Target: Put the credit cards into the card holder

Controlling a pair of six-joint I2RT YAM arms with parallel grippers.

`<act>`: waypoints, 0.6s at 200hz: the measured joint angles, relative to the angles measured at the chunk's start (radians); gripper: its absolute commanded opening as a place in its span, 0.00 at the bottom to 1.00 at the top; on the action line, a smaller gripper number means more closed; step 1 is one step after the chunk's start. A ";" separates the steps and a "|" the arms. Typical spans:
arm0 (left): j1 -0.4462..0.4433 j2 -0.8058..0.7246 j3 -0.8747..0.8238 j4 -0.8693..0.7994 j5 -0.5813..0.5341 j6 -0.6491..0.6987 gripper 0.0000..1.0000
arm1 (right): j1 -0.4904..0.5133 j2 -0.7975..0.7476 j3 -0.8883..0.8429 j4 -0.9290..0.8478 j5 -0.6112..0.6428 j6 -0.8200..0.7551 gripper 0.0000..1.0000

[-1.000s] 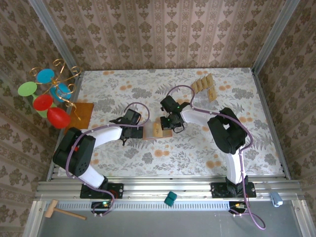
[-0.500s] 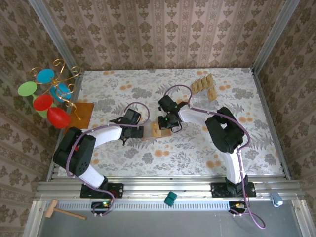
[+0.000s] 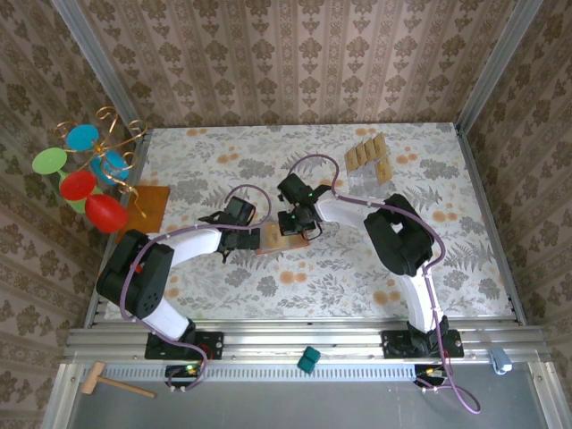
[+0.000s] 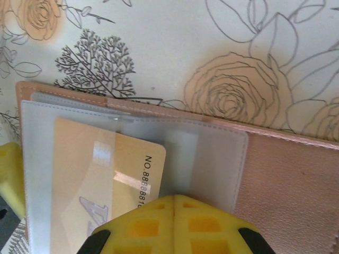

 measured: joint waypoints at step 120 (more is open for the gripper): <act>-0.002 0.003 0.000 0.005 0.000 0.000 1.00 | 0.024 0.026 0.045 -0.002 -0.015 0.029 0.00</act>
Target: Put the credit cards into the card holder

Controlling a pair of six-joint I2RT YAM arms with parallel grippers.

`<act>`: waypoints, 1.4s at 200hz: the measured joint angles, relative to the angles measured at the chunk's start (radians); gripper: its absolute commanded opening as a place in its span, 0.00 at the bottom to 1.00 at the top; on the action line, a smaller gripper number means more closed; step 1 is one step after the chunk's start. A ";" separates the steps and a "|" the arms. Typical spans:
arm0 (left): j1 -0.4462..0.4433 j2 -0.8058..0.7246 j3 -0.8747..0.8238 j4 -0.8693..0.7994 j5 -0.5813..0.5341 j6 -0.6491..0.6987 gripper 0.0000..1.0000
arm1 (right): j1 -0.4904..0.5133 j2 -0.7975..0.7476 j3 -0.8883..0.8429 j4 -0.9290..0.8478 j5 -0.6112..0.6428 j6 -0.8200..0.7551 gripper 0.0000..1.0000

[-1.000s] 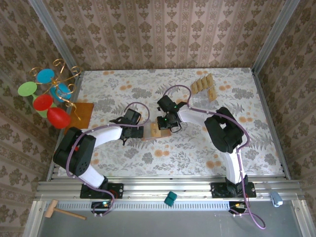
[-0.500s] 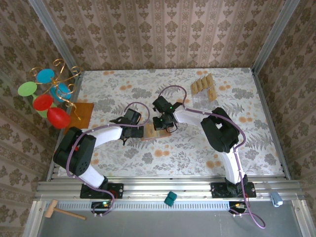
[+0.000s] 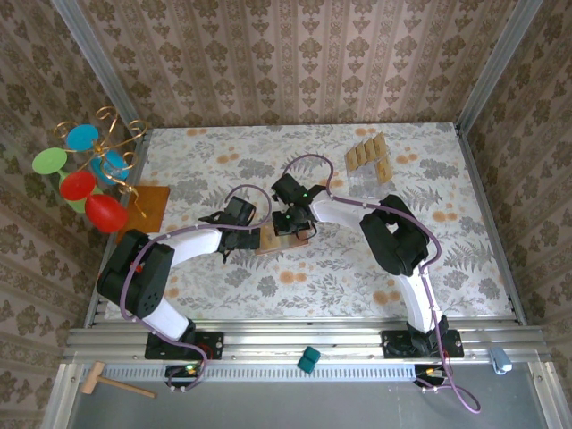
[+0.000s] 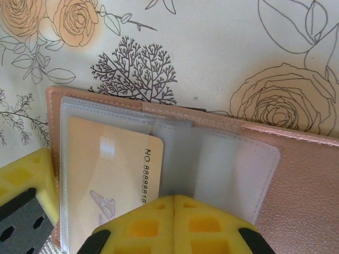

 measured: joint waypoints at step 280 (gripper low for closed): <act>0.093 -0.113 -0.078 -0.009 0.060 0.012 1.00 | 0.010 -0.137 -0.163 0.080 -0.027 0.053 0.00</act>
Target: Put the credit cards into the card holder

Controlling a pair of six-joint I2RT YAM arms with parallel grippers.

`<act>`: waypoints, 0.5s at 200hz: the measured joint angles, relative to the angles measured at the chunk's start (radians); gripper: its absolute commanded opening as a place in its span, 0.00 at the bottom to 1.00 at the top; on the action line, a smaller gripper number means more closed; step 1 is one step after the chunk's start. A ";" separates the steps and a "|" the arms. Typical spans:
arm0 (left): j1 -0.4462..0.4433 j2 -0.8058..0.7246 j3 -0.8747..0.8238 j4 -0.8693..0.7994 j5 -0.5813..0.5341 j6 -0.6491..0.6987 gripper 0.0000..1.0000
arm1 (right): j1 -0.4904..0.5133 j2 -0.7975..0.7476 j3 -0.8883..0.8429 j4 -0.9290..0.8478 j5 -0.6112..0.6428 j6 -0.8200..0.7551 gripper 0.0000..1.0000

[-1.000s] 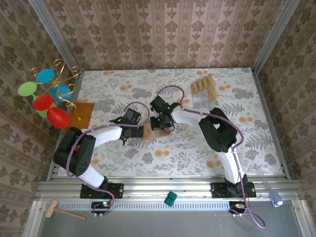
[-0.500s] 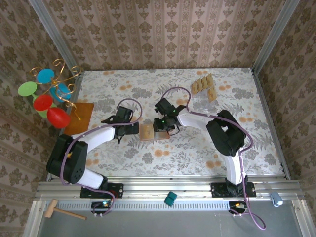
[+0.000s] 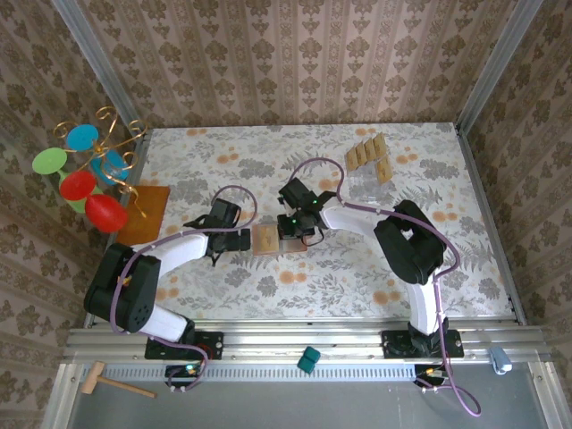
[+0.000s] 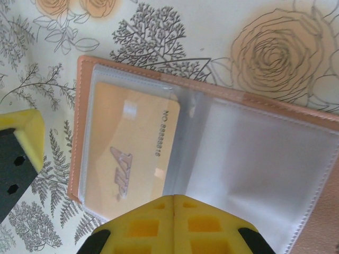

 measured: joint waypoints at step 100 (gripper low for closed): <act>-0.026 0.035 0.000 0.018 0.006 -0.001 1.00 | 0.006 0.040 -0.002 0.000 -0.003 0.000 0.00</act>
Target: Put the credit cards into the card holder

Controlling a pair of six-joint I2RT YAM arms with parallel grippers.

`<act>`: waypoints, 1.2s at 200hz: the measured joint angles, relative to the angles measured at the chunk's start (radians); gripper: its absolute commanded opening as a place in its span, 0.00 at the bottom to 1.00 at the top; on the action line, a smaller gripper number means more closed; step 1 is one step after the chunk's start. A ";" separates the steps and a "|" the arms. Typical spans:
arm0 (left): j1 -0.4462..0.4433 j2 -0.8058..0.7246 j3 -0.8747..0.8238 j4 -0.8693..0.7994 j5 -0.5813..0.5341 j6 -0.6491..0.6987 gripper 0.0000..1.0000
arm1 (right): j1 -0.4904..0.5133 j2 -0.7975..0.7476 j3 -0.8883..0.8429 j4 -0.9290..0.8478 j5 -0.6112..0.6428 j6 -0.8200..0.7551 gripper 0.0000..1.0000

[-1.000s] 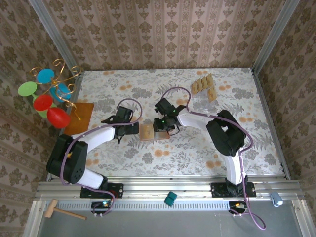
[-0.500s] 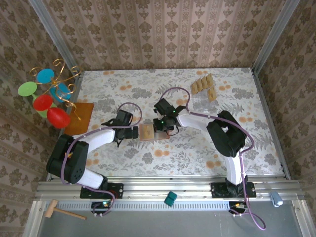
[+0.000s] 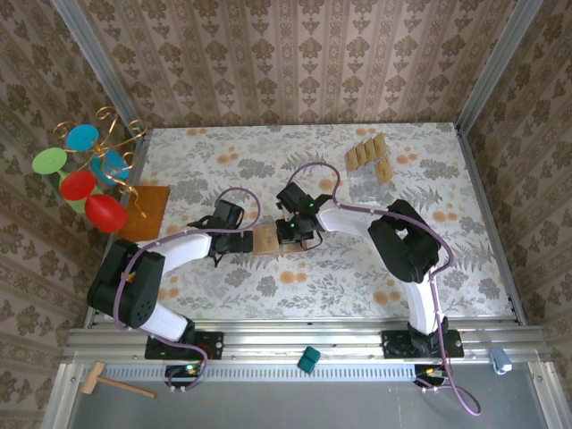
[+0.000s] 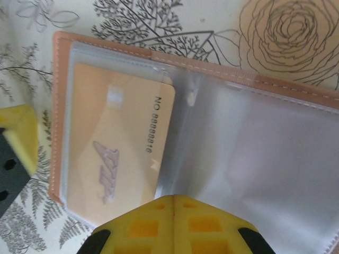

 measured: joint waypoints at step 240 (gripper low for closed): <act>-0.005 0.006 -0.001 0.026 -0.014 -0.015 1.00 | 0.006 0.019 0.016 -0.001 -0.031 -0.026 0.00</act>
